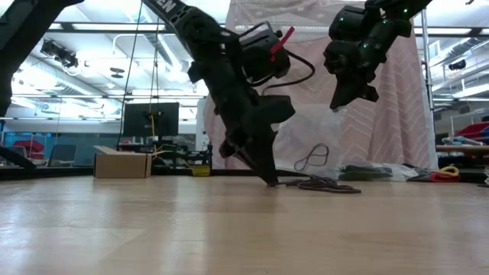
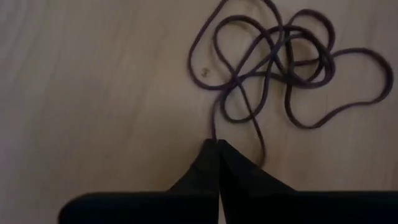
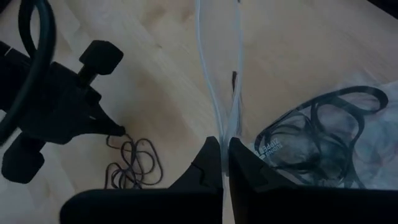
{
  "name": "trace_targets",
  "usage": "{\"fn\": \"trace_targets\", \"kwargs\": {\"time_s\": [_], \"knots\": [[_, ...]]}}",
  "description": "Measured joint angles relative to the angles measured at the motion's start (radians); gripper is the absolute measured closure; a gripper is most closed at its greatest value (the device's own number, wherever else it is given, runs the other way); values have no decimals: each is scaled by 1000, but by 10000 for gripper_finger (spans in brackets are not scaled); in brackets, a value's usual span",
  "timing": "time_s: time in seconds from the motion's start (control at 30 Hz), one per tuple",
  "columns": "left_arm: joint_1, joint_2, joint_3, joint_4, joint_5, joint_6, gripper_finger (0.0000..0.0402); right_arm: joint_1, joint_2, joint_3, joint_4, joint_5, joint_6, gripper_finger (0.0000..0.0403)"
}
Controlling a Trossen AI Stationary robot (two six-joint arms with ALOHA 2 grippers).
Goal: Sort rubber bands
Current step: Put the black rubber band into the transparent zip bag
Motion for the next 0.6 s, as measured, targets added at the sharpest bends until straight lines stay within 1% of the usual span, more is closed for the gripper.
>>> {"fn": "trace_targets", "kwargs": {"time_s": [0.1, 0.27, 0.47, 0.6], "knots": [[8, -31, 46, -67, -23, 59, 399, 0, 0, 0, -1, -9, -8, 403], [30, -124, 104, -125, -75, 156, 400, 1, 0, 0, -1, -30, -28, 403], [63, -229, 174, -145, -123, 234, 400, 2, 0, 0, 2, -40, -45, 403], [86, -266, 225, -150, -131, 274, 401, 5, 1, 0, 3, -61, -46, 403]]}}
